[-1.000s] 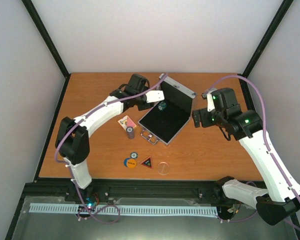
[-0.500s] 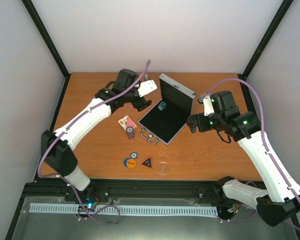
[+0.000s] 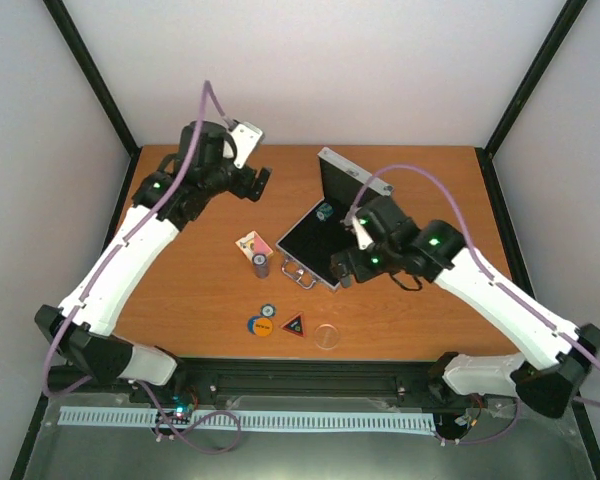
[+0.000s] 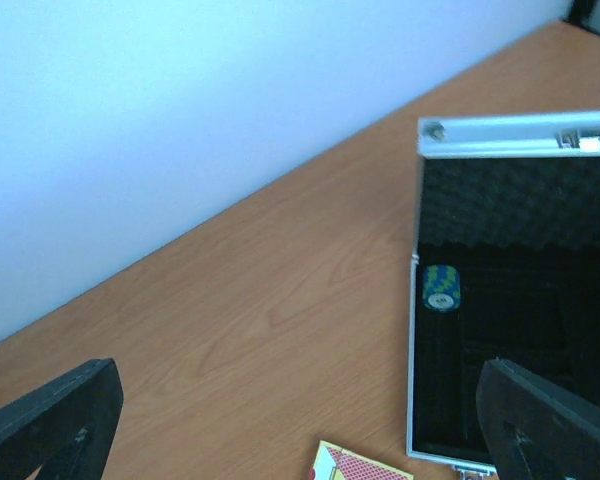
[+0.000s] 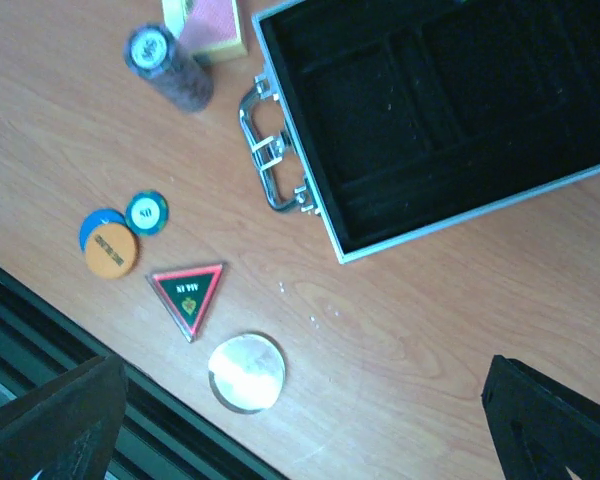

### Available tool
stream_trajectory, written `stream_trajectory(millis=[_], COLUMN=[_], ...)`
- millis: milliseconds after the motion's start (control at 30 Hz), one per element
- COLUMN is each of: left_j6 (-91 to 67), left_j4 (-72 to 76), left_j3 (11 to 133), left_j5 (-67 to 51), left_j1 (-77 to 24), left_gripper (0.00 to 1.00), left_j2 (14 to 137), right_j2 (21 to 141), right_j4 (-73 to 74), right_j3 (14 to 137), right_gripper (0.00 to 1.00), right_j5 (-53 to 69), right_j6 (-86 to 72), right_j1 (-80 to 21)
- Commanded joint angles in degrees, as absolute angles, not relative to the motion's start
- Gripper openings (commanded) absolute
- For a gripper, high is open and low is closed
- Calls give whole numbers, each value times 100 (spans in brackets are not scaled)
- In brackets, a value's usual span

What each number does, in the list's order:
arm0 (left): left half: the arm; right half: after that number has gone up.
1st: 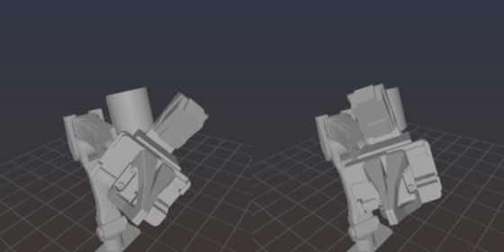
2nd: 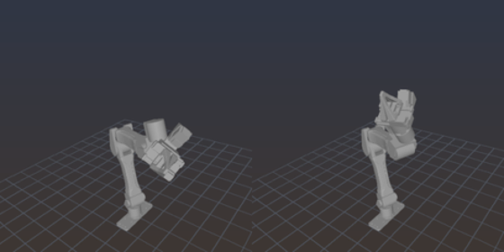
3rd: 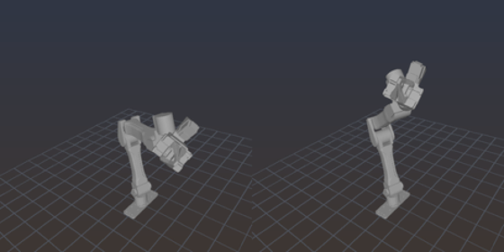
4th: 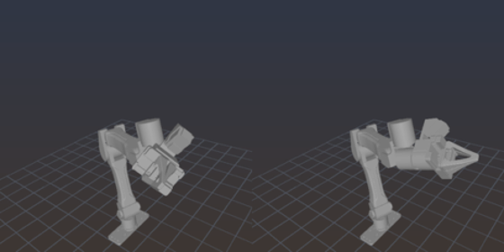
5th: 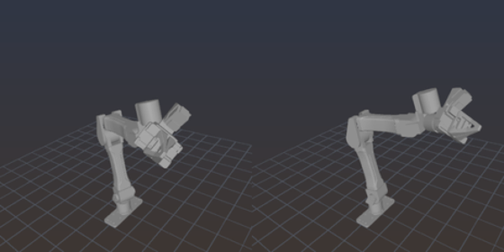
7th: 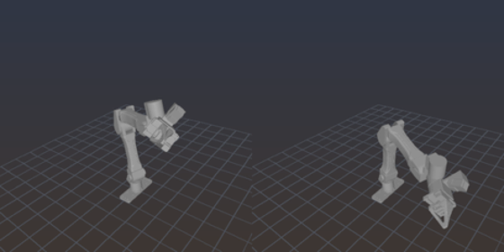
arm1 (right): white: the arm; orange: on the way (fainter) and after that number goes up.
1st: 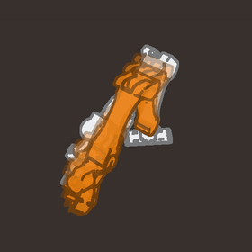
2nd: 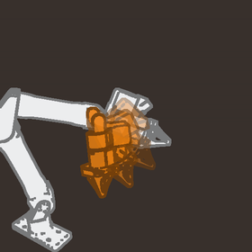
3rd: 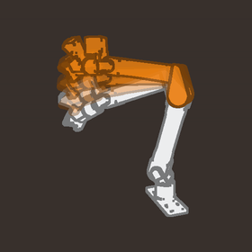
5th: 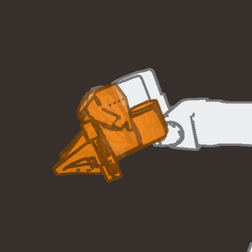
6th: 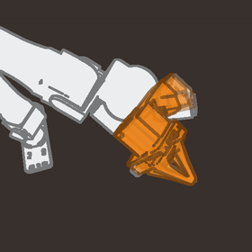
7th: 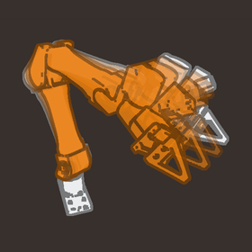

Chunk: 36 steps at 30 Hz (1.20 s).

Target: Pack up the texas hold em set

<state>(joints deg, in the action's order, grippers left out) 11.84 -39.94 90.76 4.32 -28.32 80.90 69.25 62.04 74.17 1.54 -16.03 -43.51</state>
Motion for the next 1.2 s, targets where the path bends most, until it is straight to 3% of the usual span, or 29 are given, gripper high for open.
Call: stream_trajectory(millis=[0, 567, 800, 1167], left_j6=[115, -997, -1228, -1282], left_j4=[-4956, -5393, -5632, -5801], left_j3=[9882, 9582, 9600, 9592], left_j5=[1073, 1629, 1434, 1270], left_j1=[-2760, -2759, -2755, -2759], left_gripper=[100, 100, 100, 100], left_j2=[7838, 6403, 6164, 5784], right_j2=[7470, 10206, 10912, 12180], right_j4=[6054, 6179, 5805, 5882], right_j3=[7825, 9249, 9299, 10298], right_gripper=[99, 81, 67, 64], right_j5=[-215, -213, 171, 272], right_j6=[-1992, -2912, -3488, -3796], right_j1=[-4825, -6042, -6190, -6533])
